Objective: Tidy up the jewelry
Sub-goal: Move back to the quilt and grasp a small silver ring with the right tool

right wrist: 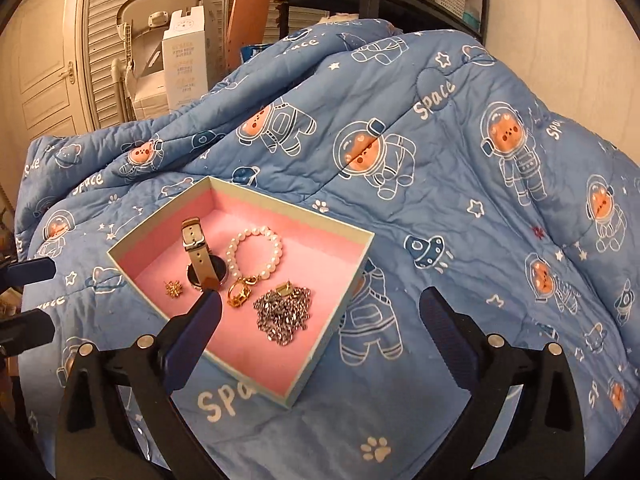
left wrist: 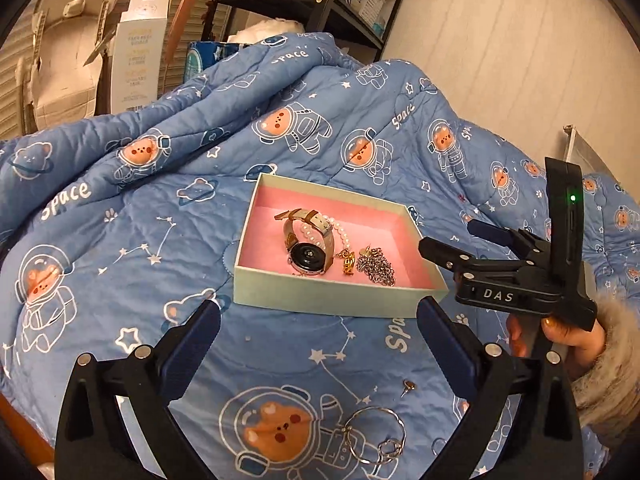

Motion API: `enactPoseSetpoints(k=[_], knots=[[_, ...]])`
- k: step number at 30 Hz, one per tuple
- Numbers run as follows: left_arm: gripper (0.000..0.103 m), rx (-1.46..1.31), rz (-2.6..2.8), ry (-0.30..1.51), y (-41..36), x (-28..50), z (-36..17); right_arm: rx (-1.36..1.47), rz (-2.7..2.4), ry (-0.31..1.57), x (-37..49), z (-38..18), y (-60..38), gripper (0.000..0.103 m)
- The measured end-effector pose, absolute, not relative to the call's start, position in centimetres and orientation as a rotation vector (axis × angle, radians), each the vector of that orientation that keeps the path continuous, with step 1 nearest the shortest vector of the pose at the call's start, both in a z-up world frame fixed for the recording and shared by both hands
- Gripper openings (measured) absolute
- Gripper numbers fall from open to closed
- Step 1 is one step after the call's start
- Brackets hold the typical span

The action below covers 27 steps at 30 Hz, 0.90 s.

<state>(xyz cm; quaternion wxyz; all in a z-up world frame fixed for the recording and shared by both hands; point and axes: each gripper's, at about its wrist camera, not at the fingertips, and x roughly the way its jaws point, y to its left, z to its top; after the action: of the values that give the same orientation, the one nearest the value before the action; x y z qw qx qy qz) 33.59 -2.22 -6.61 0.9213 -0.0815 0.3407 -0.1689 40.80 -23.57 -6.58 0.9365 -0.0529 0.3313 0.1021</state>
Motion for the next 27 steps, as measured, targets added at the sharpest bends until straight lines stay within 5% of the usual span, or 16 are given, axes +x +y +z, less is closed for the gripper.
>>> enactPoseSetpoints(k=[5,15,27], knots=[[0.096,-0.129,-0.356,0.848,-2.1,32.1,-8.2,-0.071,0.264,0.74,37.1,-7.8,-24.0,0.097],[0.096,-0.141,-0.326,0.861,-1.4,27.5,-10.4,-0.051,0.382,0.781,29.6,-10.2,-23.1,0.097],[0.096,-0.051,-0.368,0.853,-3.5,24.1,-12.2,-0.046,0.479,0.877,25.9,-13.7,-21.4,0.056]])
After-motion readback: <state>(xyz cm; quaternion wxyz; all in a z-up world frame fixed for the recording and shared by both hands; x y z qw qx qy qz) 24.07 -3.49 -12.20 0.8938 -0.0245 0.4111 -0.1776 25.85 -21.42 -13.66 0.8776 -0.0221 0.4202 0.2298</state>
